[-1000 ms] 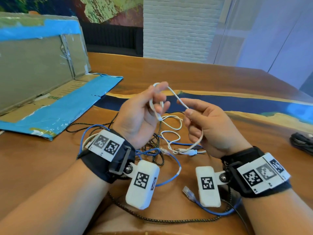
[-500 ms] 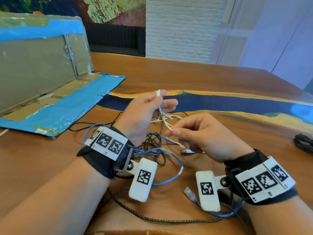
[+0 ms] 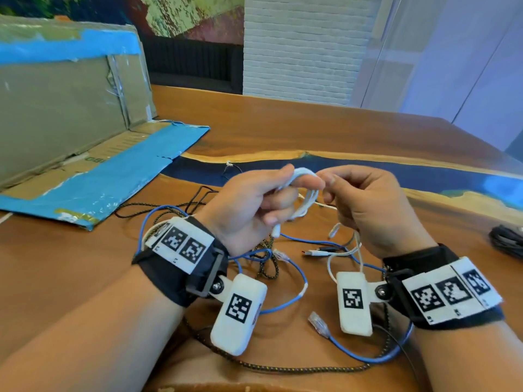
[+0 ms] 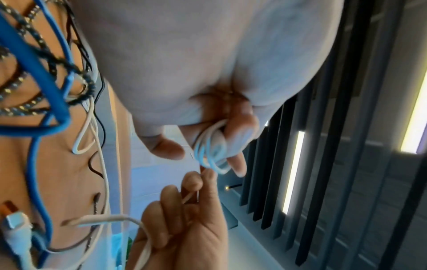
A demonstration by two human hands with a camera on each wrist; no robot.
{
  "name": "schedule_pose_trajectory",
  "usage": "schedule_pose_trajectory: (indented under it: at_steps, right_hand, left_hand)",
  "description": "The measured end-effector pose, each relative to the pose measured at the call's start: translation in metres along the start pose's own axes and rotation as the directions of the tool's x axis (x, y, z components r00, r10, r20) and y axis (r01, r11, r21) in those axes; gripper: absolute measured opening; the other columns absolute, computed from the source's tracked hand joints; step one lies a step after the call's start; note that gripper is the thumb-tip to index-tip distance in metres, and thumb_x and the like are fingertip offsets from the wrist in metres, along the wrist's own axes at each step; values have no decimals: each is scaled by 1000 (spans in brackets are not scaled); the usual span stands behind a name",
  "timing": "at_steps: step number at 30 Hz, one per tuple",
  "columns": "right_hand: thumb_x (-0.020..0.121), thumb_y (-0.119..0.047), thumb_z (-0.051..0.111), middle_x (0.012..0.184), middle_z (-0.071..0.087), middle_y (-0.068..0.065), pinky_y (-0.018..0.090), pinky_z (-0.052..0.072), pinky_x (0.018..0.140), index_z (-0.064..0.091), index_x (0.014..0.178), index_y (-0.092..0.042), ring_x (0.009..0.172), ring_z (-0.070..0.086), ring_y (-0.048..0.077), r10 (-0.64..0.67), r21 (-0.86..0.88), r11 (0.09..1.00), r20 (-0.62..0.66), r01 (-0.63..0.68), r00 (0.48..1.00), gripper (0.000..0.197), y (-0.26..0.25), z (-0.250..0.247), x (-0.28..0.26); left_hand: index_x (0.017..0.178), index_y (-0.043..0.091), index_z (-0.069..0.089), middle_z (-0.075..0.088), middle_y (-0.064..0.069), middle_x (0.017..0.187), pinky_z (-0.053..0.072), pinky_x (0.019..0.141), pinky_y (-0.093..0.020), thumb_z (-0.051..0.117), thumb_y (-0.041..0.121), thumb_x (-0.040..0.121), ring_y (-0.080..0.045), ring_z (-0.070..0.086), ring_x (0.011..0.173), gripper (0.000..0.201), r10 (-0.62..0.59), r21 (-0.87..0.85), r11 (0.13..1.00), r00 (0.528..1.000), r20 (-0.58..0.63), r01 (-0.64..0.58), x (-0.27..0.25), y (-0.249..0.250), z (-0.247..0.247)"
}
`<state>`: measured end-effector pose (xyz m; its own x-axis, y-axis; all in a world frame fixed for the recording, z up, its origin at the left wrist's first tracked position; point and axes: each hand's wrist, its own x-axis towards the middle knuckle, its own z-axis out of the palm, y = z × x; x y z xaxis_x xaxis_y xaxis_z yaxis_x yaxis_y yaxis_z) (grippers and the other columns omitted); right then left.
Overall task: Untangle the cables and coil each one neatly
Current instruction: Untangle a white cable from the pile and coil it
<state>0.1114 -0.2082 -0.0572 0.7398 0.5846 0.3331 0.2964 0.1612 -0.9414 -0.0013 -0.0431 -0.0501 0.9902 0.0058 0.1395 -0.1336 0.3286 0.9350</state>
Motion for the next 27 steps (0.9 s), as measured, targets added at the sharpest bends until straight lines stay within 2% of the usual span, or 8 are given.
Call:
schedule_pose_trajectory:
  at_steps: [3, 6, 12, 15, 17, 20, 23, 27]
  right_hand:
    - [101, -5, 58, 74, 67, 7, 25, 32, 43, 76, 113, -18, 45, 36, 16, 77, -86, 994, 92, -69, 993, 25, 4, 0, 0]
    - [102, -3, 56, 83, 74, 7, 28, 44, 48, 69, 127, -24, 45, 49, 18, 159, -216, 970, 229, -109, 960, 36, 4, 1, -4]
    - [101, -11, 61, 71, 70, 10, 21, 41, 44, 78, 112, -17, 43, 48, 19, 218, -261, 958, 406, -116, 888, 21, -1, 8, -11]
    - [95, -18, 67, 56, 58, 9, 20, 40, 45, 81, 98, -10, 43, 45, 15, 122, -168, 984, 362, -64, 924, 16, -6, 14, -14]
    - [91, -24, 70, 50, 50, 5, 26, 39, 46, 81, 87, -12, 45, 41, 18, -6, -105, 994, 211, 28, 977, 16, -6, 14, -10]
    - [86, -24, 72, 49, 47, 2, 30, 35, 45, 77, 87, -11, 44, 37, 19, -42, 54, 998, -15, 43, 999, 14, -3, 5, -2]
    - [80, -28, 74, 50, 52, 3, 28, 31, 43, 75, 84, -9, 44, 36, 19, -4, 61, 998, -42, 6, 999, 19, 1, 6, -2]
    - [85, -40, 71, 55, 56, 4, 23, 26, 42, 70, 68, -12, 45, 35, 17, 58, -46, 997, -4, -58, 998, 32, 2, 2, 0]
  left_hand:
    - [124, 3, 66, 31, 6, 60, 39, 82, -36, 41, 30, 101, -12, 51, 57, 42, 74, -220, 972, 995, -64, -87, 1, 5, 0]
    - [132, 10, 59, 54, 8, 65, 43, 103, -42, 35, 28, 108, -13, 72, 93, 39, 121, -255, 952, 972, -199, -171, 5, 8, -1]
    - [138, 14, 56, 76, 8, 94, 48, 92, -29, 40, 22, 110, -17, 69, 115, 33, 204, 7, 976, 892, -403, -220, 11, 5, -9]
    - [110, 10, 72, 75, 5, 95, 50, 90, -25, 44, 13, 109, -17, 68, 114, 28, 274, 421, 899, 905, -325, -121, 12, 0, -9]
    - [97, 11, 74, 75, -7, 92, 46, 89, -19, 45, 11, 108, -3, 67, 107, 31, 230, 612, 790, 945, -231, -43, 10, -1, -8]
    - [105, -10, 68, 64, -9, 67, 49, 76, -29, 43, 13, 109, -16, 64, 68, 34, 50, 609, 793, 996, -79, 9, 7, -3, -7]
    - [97, -4, 71, 33, -4, 54, 44, 59, -26, 46, 25, 108, -20, 41, 50, 40, -37, 523, 852, 999, 12, 25, 2, -3, -4]
    - [77, 7, 60, 22, 3, 50, 32, 49, -19, 46, 19, 106, -13, 24, 43, 34, 39, 307, 951, 998, -56, -20, 2, 1, -6]
